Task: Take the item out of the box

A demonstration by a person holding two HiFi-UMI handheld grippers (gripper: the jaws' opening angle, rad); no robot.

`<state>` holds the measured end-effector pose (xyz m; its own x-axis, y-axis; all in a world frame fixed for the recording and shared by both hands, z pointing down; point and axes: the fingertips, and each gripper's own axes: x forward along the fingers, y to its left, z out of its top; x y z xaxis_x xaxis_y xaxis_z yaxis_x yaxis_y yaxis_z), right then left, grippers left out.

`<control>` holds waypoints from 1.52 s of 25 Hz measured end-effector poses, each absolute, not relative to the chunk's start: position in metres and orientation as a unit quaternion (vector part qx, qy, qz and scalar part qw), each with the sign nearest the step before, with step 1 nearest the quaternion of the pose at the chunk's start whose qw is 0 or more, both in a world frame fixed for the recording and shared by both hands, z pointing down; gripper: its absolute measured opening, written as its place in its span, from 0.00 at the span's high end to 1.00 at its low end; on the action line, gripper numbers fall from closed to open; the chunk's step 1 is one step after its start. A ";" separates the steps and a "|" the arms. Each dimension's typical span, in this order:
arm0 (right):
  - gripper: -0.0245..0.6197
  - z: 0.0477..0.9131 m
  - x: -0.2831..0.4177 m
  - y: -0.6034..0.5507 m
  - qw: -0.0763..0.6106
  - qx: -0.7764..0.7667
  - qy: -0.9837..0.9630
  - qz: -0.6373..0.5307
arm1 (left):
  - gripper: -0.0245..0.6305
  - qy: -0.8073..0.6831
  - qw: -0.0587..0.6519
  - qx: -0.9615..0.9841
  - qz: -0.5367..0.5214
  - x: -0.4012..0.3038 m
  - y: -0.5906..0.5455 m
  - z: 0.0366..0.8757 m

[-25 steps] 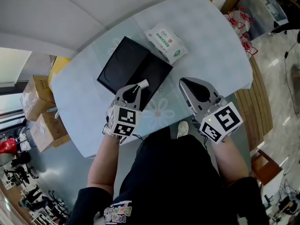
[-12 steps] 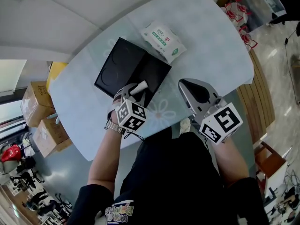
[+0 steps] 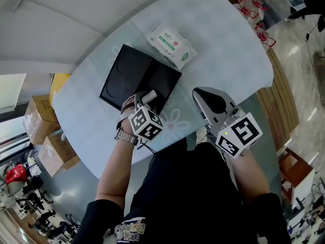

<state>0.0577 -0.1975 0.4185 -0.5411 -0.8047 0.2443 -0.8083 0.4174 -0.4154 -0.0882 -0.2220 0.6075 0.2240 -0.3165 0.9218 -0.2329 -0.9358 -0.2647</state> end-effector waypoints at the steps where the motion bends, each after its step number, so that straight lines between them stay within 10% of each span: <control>1: 0.95 0.419 0.058 -0.197 0.003 0.480 -0.841 0.249 | 0.68 0.174 0.036 -0.778 -0.602 -0.089 -0.222 0.609; 38: 0.95 0.410 0.074 -0.164 -0.007 0.487 -0.837 0.250 | 0.76 0.198 0.002 -0.764 -0.614 -0.089 -0.211 0.623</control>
<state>0.0744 -0.1641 0.4104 -0.5265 -0.8180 0.2316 -0.8110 0.4014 -0.4257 -0.0889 -0.2110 0.6232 0.1671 -0.3038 0.9380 -0.3001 -0.9219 -0.2452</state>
